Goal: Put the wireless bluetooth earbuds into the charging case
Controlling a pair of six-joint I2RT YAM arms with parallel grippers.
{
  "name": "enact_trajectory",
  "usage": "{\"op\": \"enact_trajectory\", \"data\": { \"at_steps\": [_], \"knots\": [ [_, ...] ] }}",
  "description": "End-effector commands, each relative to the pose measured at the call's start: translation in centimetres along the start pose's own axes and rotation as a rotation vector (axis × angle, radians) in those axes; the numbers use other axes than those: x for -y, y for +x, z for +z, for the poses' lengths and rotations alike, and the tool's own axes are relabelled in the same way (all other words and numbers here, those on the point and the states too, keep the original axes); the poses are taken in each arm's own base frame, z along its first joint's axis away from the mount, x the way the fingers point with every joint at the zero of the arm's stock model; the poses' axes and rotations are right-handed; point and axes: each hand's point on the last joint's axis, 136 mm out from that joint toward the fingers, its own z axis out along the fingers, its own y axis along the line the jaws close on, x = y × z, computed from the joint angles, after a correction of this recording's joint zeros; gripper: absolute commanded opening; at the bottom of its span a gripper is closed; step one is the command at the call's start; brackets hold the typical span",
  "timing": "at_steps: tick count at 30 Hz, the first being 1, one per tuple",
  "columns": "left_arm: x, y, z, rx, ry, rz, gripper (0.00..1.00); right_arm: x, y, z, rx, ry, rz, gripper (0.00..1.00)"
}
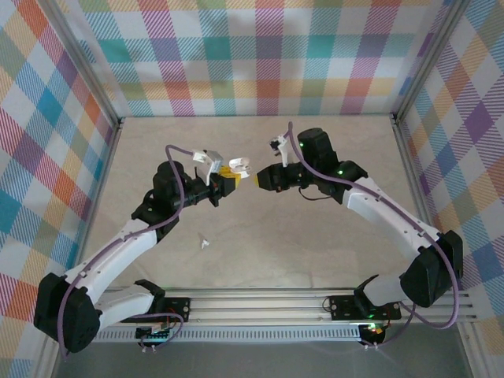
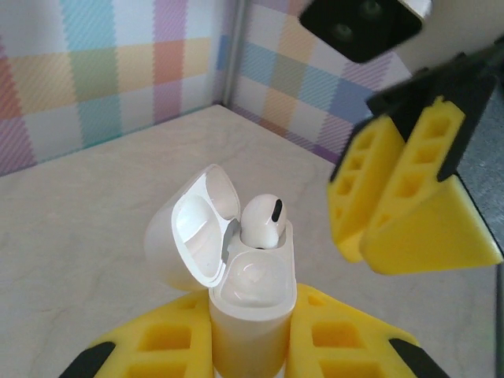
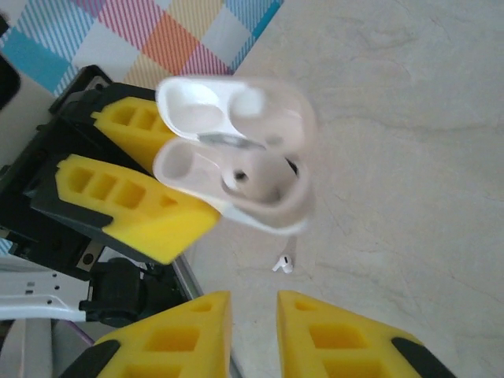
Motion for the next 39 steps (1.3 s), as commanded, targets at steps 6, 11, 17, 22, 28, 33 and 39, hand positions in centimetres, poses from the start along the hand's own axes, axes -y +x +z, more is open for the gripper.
{"op": "enact_trajectory", "data": {
  "at_steps": [6,11,17,22,28,33,39],
  "knots": [
    [-3.9,1.2,-5.0,0.043,-0.272,-0.098,0.00,1.3,1.0,0.5,0.014,0.079,0.016,0.26],
    [-4.9,2.7,-8.3,0.026,-0.405,-0.120,0.00,4.8,5.4,4.7,-0.092,0.144,0.021,0.26],
    [-5.1,3.4,-11.9,0.042,-0.516,-0.137,0.00,4.8,10.4,11.0,-0.286,0.130,0.035,0.25],
    [-5.2,3.6,-14.3,0.024,-0.597,-0.138,0.00,3.8,14.4,16.3,-0.400,0.100,-0.107,0.25],
    [-5.0,3.0,-15.6,0.000,-0.630,-0.143,0.00,2.0,16.0,19.9,-0.423,0.035,-0.228,0.29],
    [-4.8,2.5,-16.0,0.004,-0.635,-0.150,0.00,1.6,16.0,21.8,-0.433,0.045,-0.260,0.29],
    [-4.9,2.3,-16.5,0.014,-0.654,-0.154,0.00,1.4,16.1,22.9,-0.452,0.068,-0.294,0.29]
  ]
}}
